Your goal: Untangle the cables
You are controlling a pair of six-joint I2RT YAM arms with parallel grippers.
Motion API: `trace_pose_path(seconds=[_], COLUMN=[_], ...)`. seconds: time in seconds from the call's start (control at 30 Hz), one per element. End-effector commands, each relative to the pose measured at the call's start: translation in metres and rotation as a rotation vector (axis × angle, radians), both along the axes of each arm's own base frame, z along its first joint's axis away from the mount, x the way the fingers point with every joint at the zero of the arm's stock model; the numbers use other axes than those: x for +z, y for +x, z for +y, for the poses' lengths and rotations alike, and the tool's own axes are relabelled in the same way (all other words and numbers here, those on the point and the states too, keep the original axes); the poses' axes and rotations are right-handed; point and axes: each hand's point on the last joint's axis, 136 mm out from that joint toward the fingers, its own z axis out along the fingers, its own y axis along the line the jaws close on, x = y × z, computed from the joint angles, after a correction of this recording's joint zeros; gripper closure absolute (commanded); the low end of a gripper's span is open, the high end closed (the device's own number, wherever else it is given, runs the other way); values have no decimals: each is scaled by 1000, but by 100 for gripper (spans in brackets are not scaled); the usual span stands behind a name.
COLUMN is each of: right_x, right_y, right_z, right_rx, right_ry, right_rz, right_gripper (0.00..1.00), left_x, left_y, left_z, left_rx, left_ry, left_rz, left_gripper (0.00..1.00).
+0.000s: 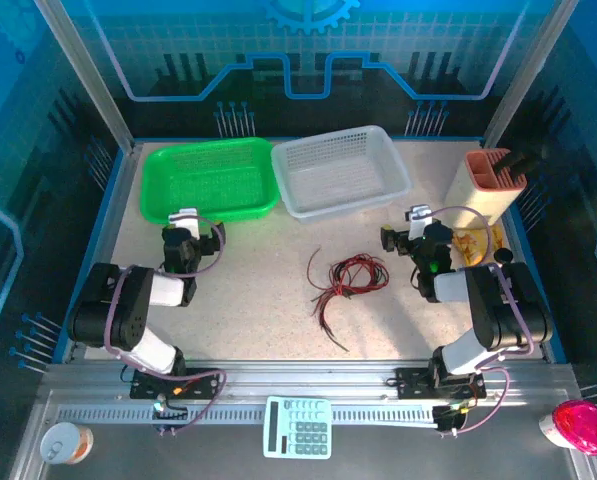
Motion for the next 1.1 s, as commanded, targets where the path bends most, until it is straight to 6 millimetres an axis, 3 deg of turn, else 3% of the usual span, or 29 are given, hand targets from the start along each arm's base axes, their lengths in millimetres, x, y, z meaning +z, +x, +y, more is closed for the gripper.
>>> trace_pose_path(seconds=[0.0, 1.07], right_x=[13, 13], right_y=[7, 6], right_z=[-1, -3], right_rx=[-1, 8], right_ry=[-15, 6], right_rz=[-37, -34], right_gripper=[0, 0], left_x=[10, 10], left_y=[6, 7], left_z=[-1, 0], left_rx=[-6, -6], left_ry=[-23, -29], left_rz=[-31, -29], left_gripper=[1, 1])
